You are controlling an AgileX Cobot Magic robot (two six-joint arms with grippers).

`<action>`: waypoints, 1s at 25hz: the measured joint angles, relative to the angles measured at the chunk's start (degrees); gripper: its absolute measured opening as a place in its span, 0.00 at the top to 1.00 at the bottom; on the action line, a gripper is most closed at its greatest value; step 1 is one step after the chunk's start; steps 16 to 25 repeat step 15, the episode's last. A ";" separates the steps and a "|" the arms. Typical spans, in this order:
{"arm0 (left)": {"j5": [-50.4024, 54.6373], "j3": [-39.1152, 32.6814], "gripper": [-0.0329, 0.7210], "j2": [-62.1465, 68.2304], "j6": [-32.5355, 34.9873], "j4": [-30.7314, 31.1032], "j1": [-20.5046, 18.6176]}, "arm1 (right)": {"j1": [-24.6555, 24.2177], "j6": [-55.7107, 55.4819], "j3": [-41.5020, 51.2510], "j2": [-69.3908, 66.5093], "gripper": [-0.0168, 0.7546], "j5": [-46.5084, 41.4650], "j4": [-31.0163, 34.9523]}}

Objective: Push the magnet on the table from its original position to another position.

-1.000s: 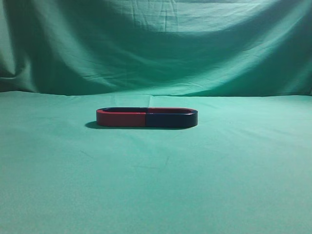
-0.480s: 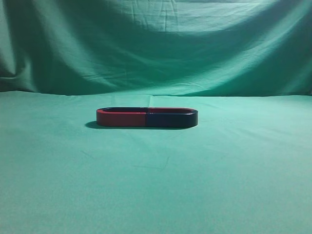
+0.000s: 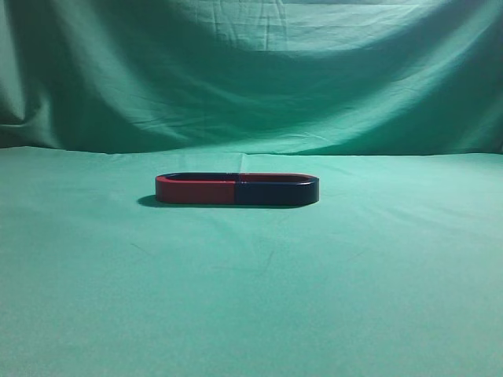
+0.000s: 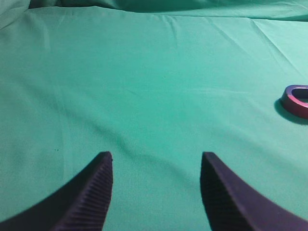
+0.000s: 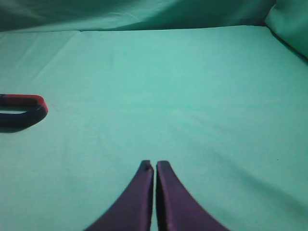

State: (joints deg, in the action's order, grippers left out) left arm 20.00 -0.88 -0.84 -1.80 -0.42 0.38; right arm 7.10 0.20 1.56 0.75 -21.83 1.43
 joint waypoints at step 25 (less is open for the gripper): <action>0.00 0.00 0.46 0.00 0.00 0.00 0.00 | 0.00 0.00 0.00 0.00 0.98 -0.10 0.00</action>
